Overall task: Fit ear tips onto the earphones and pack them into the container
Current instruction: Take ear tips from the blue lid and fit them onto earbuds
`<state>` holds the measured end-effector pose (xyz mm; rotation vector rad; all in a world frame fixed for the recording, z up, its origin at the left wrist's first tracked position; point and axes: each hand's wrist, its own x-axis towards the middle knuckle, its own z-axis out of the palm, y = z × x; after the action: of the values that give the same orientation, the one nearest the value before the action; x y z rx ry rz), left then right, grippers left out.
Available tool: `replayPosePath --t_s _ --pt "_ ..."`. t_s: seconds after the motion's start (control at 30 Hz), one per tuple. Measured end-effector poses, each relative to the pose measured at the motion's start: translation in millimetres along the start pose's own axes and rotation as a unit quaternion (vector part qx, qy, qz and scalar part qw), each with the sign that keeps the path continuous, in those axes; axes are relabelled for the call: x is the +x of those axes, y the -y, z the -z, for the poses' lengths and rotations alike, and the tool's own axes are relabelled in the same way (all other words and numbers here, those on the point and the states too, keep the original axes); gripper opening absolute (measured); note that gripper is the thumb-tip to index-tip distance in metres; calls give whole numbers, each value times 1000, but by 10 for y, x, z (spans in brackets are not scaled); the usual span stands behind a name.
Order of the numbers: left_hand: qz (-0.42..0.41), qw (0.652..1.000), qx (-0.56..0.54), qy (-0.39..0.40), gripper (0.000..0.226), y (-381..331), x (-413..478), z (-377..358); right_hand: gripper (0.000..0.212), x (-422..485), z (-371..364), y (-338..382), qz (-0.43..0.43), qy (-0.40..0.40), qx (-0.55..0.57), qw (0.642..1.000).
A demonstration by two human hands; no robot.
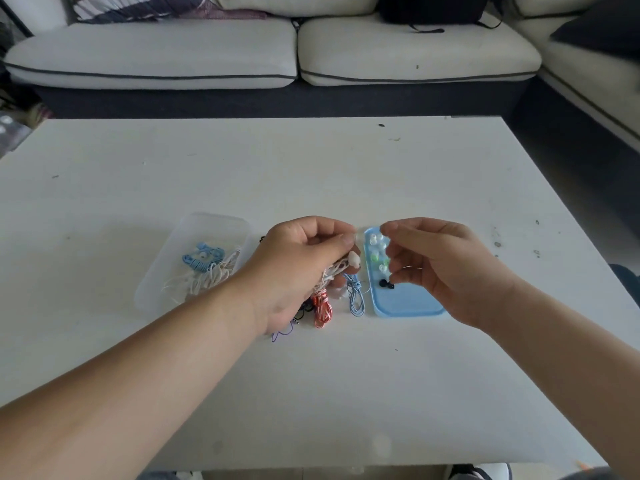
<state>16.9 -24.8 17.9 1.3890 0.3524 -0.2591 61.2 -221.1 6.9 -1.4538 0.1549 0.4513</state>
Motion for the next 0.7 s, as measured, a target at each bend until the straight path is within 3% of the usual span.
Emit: replayPosePath --t_s 0.13,0.3,0.47,0.7 --pt "72 996 -46 12 21 8 16 -69 12 102 303 -72 33 -138 -226 964" --pt "111 987 -102 53 36 -4 56 -152 17 217 488 -289 21 -131 -413 901" --pt "90 990 -102 46 35 32 72 -114 17 288 583 -354 13 -132 -481 867" --pt "66 993 -94 27 37 17 94 -41 8 394 556 -491 50 -134 -503 852"
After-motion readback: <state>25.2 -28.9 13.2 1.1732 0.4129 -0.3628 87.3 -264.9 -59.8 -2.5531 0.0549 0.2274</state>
